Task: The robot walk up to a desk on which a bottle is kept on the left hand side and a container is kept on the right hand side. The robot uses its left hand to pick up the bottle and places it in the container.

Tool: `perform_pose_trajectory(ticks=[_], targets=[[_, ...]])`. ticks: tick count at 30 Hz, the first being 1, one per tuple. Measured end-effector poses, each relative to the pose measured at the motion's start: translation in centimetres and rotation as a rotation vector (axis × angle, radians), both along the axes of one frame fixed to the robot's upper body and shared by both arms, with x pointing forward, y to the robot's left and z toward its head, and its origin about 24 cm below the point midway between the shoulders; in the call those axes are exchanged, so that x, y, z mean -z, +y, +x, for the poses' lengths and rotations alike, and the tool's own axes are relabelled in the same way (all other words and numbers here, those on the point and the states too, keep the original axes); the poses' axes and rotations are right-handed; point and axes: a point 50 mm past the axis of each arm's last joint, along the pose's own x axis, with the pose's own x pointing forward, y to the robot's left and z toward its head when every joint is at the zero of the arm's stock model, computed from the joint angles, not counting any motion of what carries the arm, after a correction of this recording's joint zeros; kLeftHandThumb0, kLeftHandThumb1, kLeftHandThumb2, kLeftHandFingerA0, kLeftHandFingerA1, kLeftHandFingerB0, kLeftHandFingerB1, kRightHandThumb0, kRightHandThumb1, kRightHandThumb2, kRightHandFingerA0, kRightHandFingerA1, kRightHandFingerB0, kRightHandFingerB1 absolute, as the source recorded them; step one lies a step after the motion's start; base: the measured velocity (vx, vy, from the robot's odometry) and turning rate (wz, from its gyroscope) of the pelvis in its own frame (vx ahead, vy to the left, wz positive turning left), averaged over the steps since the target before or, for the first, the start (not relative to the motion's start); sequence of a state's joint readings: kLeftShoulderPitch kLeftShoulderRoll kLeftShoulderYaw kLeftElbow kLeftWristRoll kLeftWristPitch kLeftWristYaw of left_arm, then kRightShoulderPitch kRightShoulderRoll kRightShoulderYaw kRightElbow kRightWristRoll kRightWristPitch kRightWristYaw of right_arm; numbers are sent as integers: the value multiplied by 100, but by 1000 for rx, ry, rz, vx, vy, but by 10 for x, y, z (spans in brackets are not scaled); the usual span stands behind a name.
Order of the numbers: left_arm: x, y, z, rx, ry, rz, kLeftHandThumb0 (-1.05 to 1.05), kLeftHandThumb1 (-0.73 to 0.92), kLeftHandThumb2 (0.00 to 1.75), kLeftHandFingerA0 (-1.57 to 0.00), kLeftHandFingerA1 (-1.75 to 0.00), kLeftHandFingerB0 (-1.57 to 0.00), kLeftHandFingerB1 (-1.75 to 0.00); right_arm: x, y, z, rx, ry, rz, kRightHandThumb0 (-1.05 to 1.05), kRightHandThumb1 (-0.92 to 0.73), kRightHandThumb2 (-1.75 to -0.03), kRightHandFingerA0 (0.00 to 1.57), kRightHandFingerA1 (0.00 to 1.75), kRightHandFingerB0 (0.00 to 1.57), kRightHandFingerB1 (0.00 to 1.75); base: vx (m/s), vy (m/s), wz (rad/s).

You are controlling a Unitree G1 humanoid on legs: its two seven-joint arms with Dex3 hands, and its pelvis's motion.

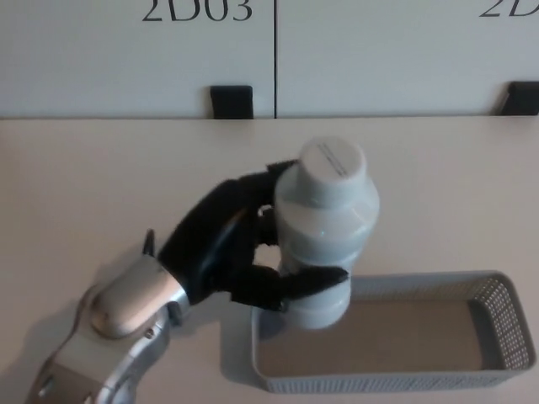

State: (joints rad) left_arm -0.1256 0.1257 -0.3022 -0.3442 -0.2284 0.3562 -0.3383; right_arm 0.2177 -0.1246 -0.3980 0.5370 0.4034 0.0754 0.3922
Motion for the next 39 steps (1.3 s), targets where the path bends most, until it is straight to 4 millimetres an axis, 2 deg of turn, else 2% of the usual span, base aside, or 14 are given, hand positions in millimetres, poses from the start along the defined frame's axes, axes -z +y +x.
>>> perform_pose_trajectory(ticks=[8,16,17,18,19,20,21,23,30,32,33,35,36,39], targets=[[32,-4,-4,0,79,86,-13,82,64,-91,-117,-70,-86,-2,1,1,-13,0,-15,-30,-48,-54,46,62,34,44,0,0,0],[36,-4,-7,-4,48,90,-15,82,64,-89,-117,-73,-79,-1,3,2,-24,4,-19,-32,-47,-54,48,61,34,43,0,0,0],[36,-4,-7,-4,49,88,-21,76,62,-80,-76,-65,-55,-1,3,3,-25,4,-20,-31,-49,-55,45,60,33,43,0,0,0],[36,-4,-8,-5,49,86,-29,46,96,-5,-51,0,-46,-1,3,3,-25,5,-21,-30,-49,-55,48,61,35,44,0,0,0],[38,-5,-10,-7,51,74,-29,46,96,-5,-51,0,-46,-1,3,3,-28,8,-23,-30,-49,-55,48,61,35,44,0,0,0],[38,-5,-10,-6,52,72,-68,45,74,0,-3,0,-8,-1,3,3,-29,8,-24,-29,-49,-55,48,61,35,44,0,0,0],[39,-5,-12,3,54,70,-73,47,77,0,0,0,-4,-1,4,3,-30,9,-25,-30,-49,-55,48,62,35,44,0,0,0],[39,-4,-13,32,50,83,-70,53,57,0,0,0,0,-1,4,4,-32,10,-28,-29,-47,-54,53,63,37,43,0,0,0],[36,0,-12,93,15,124,-76,55,57,0,0,0,0,-1,4,5,-31,10,-32,-31,-48,-54,54,63,34,42,0,0,0],[34,1,-13,102,0,132,-78,45,79,0,0,0,-3,-1,4,5,-31,11,-34,-30,-48,-54,54,62,35,42,0,0,0],[33,1,-13,104,-5,134,-74,53,57,0,0,0,0,-1,4,5,-31,11,-34,-30,-49,-54,54,63,35,43,0,0,0],[24,3,-12,107,-50,134,-78,43,77,0,0,0,0,-1,4,5,-32,14,-39,-31,-48,-54,54,63,36,43,0,0,0],[18,3,-12,109,-76,130,-79,54,57,0,0,0,0,-1,4,5,-32,15,-41,-31,-49,-55,49,61,35,44,0,0,0],[-1,4,-12,113,-151,117,-78,52,56,0,0,0,0,-1,4,5,-33,17,-43,-36,-45,-54,51,62,35,45,0,0,0]])
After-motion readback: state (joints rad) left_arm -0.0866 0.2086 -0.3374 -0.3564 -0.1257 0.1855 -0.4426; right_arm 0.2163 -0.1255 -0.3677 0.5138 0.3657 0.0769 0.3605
